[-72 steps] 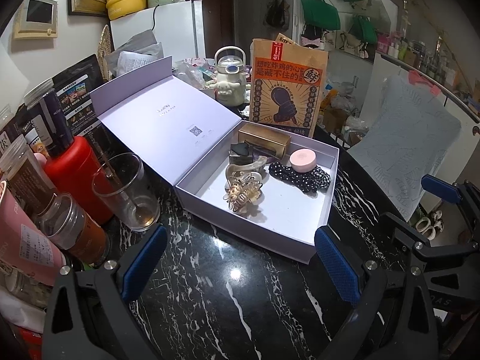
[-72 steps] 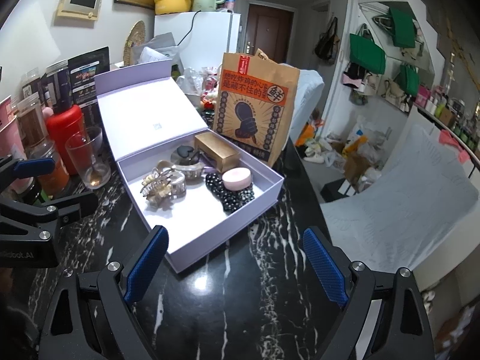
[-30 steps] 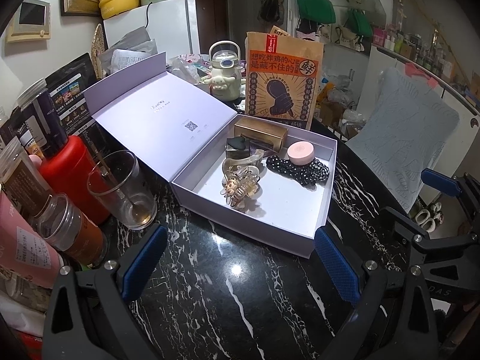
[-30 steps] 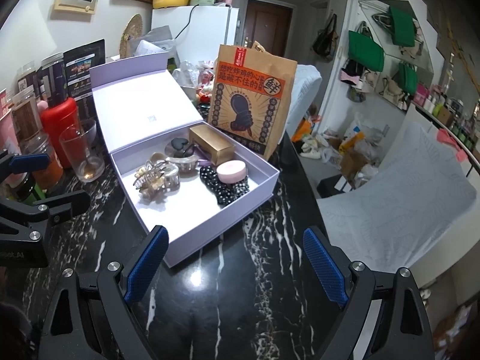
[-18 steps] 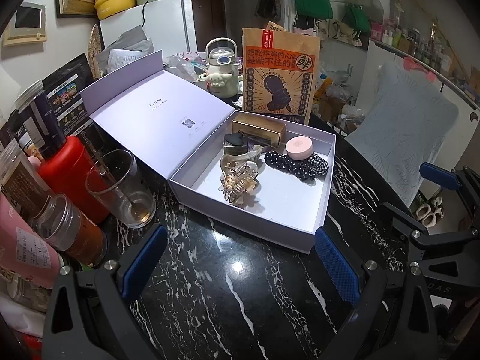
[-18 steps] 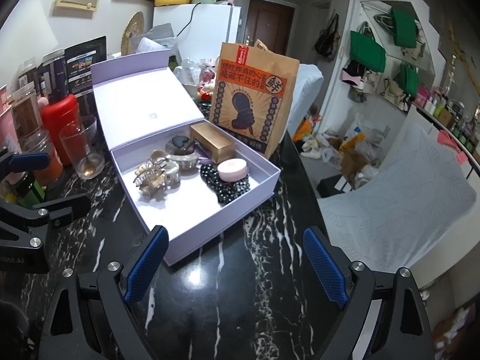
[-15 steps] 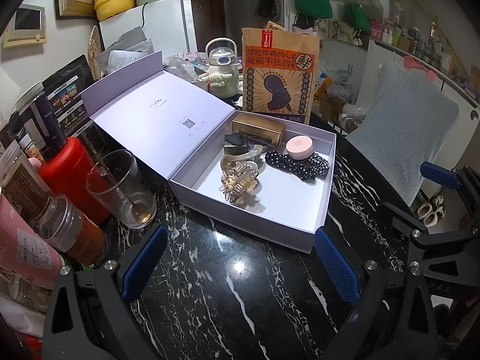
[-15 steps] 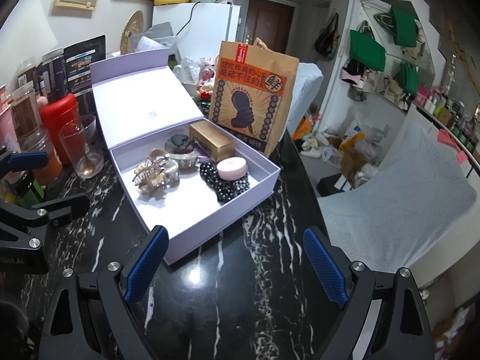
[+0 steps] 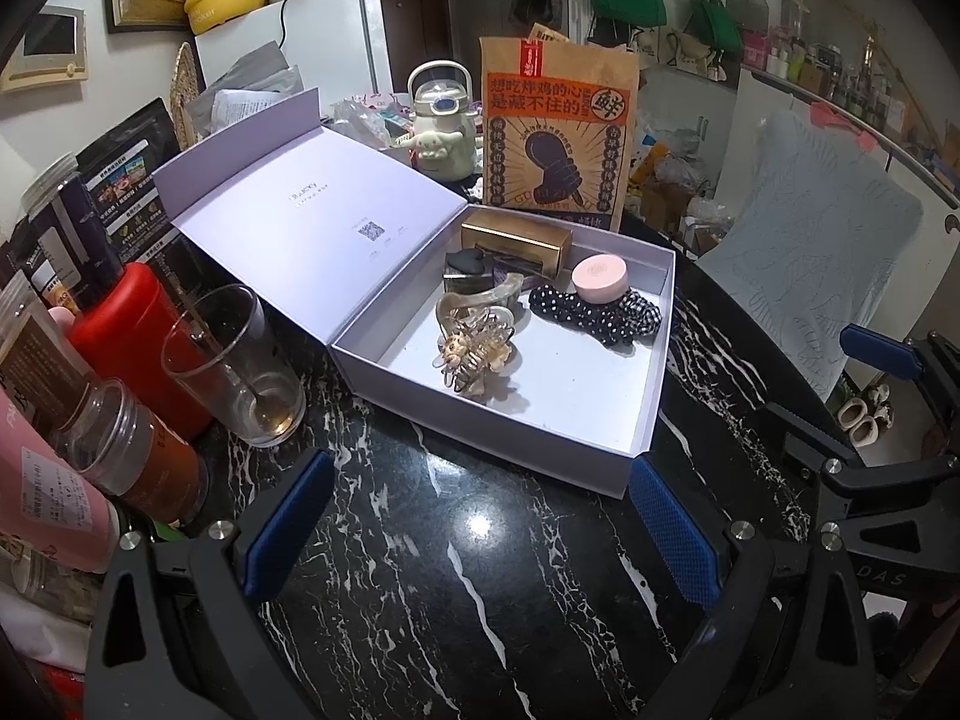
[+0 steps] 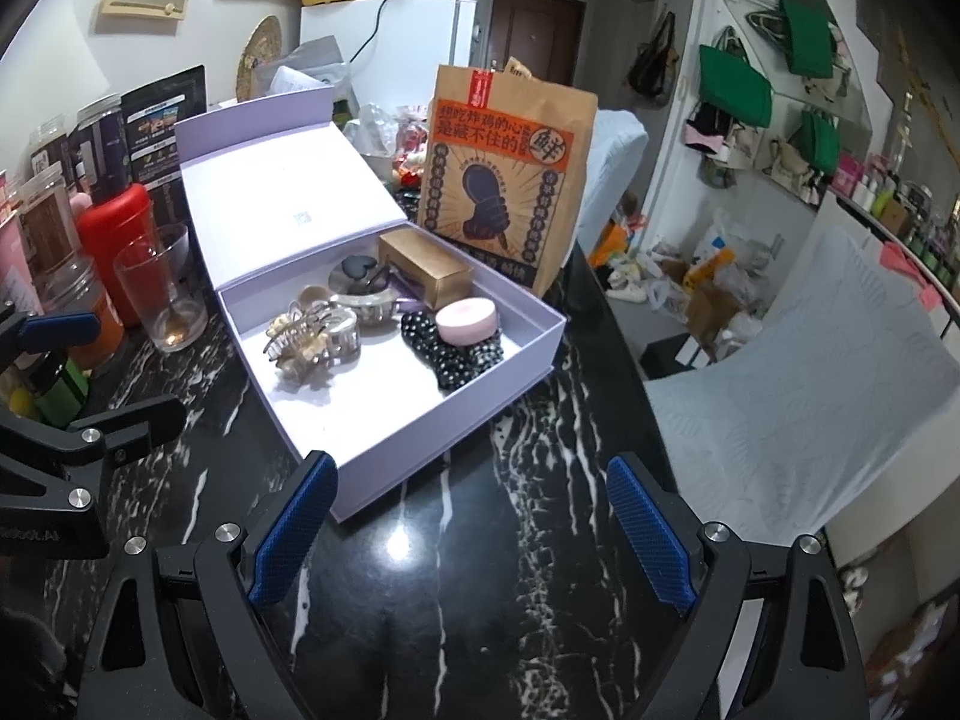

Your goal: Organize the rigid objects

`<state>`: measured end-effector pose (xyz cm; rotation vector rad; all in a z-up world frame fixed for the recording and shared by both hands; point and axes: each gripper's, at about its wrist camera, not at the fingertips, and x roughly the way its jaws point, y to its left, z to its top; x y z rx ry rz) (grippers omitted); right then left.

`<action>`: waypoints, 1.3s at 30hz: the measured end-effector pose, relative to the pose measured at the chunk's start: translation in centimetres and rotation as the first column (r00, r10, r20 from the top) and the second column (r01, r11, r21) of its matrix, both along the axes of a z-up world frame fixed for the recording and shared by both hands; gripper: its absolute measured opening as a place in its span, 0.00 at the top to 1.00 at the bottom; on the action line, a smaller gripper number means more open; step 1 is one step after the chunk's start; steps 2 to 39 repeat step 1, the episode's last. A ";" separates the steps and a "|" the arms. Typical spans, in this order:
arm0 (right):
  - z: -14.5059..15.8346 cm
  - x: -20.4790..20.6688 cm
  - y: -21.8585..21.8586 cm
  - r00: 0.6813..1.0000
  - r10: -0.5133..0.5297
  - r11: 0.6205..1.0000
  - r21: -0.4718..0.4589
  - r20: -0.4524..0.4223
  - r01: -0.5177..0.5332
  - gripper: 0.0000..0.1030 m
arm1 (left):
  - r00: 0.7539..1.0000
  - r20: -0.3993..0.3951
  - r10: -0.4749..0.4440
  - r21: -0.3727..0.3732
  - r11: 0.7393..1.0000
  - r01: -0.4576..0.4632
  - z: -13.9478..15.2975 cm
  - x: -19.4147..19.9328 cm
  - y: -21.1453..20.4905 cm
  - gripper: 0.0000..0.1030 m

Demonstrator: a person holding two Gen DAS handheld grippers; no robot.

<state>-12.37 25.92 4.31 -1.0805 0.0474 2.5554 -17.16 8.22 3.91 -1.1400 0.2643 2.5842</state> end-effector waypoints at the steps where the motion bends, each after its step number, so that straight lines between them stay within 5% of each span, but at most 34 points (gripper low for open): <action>1: -0.1 0.0 0.0 1.000 0.001 1.000 -0.004 0.001 -0.001 0.10 | 1.000 0.006 0.003 0.008 1.000 -0.003 -0.1 -0.1 -0.1 0.03; 39: -0.1 0.0 0.0 1.000 0.001 1.000 -0.004 0.001 -0.001 0.10 | 1.000 0.006 0.003 0.008 1.000 -0.003 -0.1 -0.1 -0.1 0.03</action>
